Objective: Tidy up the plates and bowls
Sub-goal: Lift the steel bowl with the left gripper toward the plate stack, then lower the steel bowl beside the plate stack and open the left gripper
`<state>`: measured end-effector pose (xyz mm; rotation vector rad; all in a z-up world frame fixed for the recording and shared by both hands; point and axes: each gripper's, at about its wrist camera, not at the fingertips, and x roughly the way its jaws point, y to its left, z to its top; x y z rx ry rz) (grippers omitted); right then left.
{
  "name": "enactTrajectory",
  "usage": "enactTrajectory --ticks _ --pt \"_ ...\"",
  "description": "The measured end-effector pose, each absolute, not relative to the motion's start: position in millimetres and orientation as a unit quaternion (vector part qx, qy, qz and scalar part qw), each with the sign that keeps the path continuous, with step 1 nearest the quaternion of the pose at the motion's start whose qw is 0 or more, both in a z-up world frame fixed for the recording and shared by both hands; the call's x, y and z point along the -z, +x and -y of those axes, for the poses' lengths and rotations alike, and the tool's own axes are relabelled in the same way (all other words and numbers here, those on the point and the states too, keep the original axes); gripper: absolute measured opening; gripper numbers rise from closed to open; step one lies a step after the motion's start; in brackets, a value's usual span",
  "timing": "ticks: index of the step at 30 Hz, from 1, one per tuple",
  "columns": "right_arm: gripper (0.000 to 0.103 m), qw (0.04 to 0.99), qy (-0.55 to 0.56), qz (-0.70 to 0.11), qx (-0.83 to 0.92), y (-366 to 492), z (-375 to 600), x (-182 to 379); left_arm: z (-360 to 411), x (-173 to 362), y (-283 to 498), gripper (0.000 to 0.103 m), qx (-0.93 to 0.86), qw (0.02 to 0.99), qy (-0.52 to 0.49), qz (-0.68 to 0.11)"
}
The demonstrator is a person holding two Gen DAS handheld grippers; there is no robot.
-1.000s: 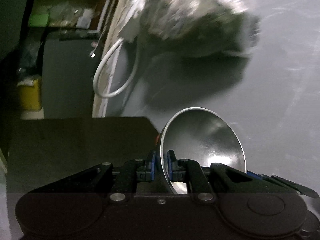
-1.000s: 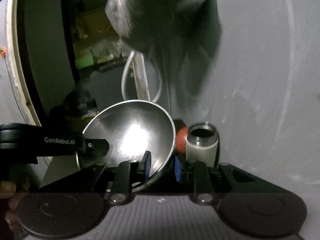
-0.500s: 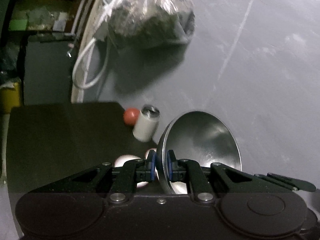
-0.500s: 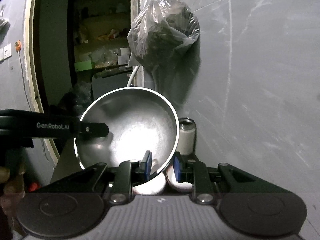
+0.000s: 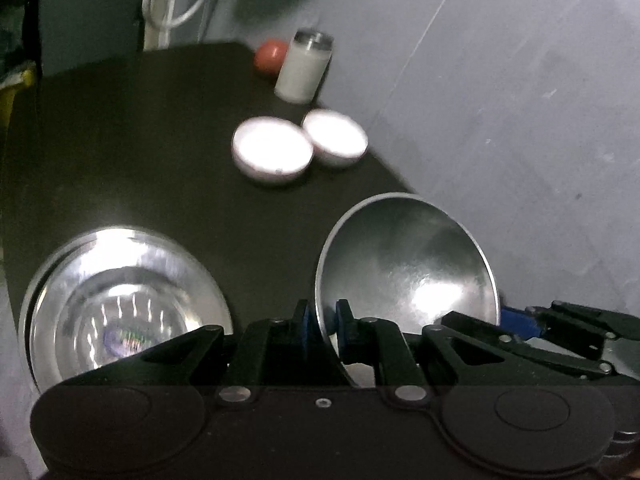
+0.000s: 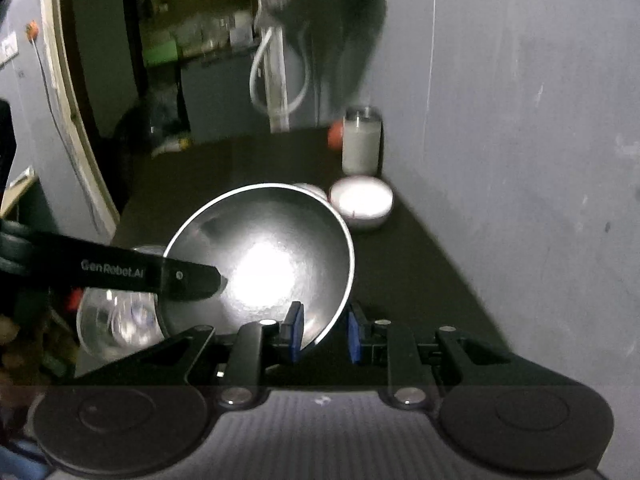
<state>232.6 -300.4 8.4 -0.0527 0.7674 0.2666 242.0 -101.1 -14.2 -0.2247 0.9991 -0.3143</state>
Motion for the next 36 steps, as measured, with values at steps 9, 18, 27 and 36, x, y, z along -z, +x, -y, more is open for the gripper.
enactTrajectory --ticks 9,18,27,36 --pt "0.025 0.890 -0.015 -0.435 -0.137 236 302 16 104 34 252 0.014 0.138 0.833 -0.105 -0.526" --pt "0.025 0.867 -0.020 -0.479 -0.135 251 302 32 114 50 264 0.015 0.131 0.814 -0.088 -0.559" --pt "0.025 0.857 -0.018 -0.495 -0.143 257 303 40 112 57 267 0.015 0.121 0.810 -0.087 -0.567" --pt "0.025 0.852 -0.020 -0.501 -0.149 262 301 43 115 62 270 0.016 0.119 0.806 -0.085 -0.573"
